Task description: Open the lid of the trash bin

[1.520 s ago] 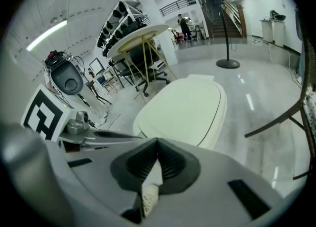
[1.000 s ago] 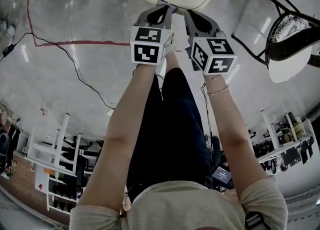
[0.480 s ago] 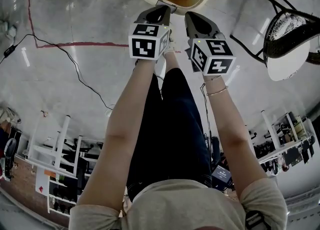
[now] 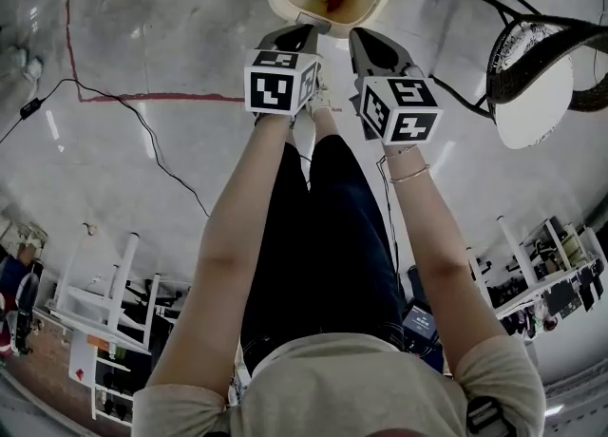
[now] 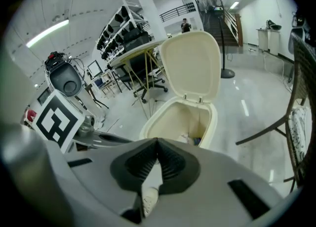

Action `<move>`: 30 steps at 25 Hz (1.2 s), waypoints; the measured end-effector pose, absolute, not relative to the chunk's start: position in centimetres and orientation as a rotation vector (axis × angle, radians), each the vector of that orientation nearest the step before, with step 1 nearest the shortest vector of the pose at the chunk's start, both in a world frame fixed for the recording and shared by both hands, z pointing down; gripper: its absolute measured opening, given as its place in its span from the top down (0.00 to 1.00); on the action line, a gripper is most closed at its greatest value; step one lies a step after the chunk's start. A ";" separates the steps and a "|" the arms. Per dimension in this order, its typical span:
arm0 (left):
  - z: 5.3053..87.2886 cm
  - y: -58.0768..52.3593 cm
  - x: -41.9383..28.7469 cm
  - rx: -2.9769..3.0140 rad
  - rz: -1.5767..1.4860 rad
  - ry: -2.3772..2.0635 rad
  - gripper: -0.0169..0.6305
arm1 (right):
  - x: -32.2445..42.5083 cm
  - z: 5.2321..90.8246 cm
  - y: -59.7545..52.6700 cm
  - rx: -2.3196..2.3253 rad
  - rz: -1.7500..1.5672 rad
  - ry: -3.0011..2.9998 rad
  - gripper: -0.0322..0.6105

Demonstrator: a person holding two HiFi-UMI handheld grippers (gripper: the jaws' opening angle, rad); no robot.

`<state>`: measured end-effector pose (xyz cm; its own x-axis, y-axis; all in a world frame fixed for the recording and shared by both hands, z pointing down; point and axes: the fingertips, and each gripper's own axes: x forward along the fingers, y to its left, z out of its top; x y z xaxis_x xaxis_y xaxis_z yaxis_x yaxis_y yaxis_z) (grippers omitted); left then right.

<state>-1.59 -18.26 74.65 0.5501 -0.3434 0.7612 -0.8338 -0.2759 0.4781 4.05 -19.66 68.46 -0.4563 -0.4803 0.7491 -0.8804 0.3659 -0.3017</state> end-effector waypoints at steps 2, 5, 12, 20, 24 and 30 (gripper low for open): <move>72.8 -18.2 -1.8 1.883 0.675 -0.972 0.96 | 4.0 66.8 -19.7 1.180 0.934 -2.091 0.94; 69.6 -18.2 -1.9 1.934 0.693 -0.967 0.96 | 4.1 64.4 -19.6 1.196 0.912 -2.101 0.94; 60.5 -18.4 -2.5 1.976 0.545 -0.996 0.96 | 3.4 57.3 -17.3 1.153 0.825 -2.151 0.94; 52.7 -17.8 -3.9 2.091 0.429 -1.005 0.96 | 0.3 51.1 -16.2 1.162 0.753 -2.231 0.94; 48.9 -16.8 -4.1 2.159 0.391 -0.993 0.96 | -1.3 47.5 -15.8 1.134 0.684 -2.286 0.94; 42.5 -14.9 -4.6 2.252 0.356 -0.992 0.96 | -1.6 39.7 -15.8 1.137 0.571 -2.402 0.94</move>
<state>-4.60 -14.92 42.52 0.6779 -0.5603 0.4759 -0.7350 -0.5074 0.4497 -1.62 -15.79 39.66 -0.5771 -0.6200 0.5315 -0.7929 0.5812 -0.1829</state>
